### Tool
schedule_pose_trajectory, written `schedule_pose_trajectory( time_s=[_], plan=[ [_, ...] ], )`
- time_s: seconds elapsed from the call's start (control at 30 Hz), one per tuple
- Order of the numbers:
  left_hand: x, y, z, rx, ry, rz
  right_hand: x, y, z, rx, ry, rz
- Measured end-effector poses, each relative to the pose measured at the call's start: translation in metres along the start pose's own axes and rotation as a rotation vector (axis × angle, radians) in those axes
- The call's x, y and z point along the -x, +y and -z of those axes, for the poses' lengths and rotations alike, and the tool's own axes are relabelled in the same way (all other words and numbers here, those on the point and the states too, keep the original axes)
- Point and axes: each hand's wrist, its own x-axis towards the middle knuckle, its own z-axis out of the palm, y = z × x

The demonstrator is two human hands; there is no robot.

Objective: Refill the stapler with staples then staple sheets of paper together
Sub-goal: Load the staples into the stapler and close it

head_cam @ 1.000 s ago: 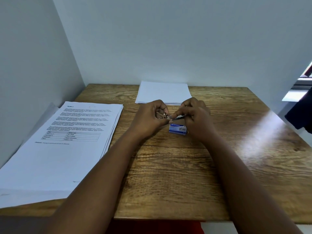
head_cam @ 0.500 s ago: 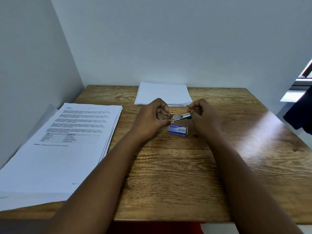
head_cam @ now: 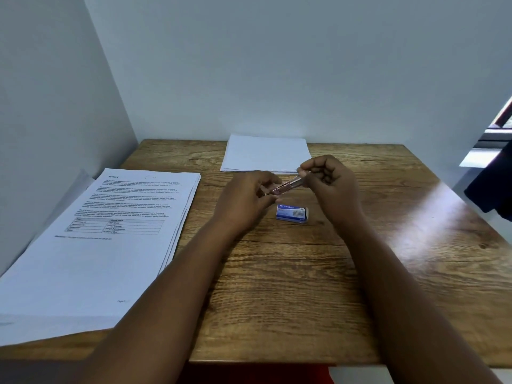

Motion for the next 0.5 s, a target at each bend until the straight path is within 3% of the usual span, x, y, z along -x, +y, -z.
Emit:
schedule_pose_trajectory(
  time_s=[0.07, 0.13, 0.33, 0.5],
  plan=[
    [0.000, 0.000, -0.001, -0.077, 0.076, 0.042, 0.002, -0.002, -0.002, 0.044, -0.057, 0.052],
    [0.000, -0.003, -0.003, 0.001, 0.111, 0.111, 0.002, -0.003, -0.004, 0.047, -0.083, 0.050],
    [-0.005, -0.009, -0.004, 0.632, 0.022, 0.417, 0.001, -0.002, -0.003, 0.088, -0.046, -0.017],
    [-0.007, -0.011, 0.003, 1.008, -0.069, 0.438, 0.000, -0.001, -0.001, -0.025, -0.027, -0.177]
  ],
)
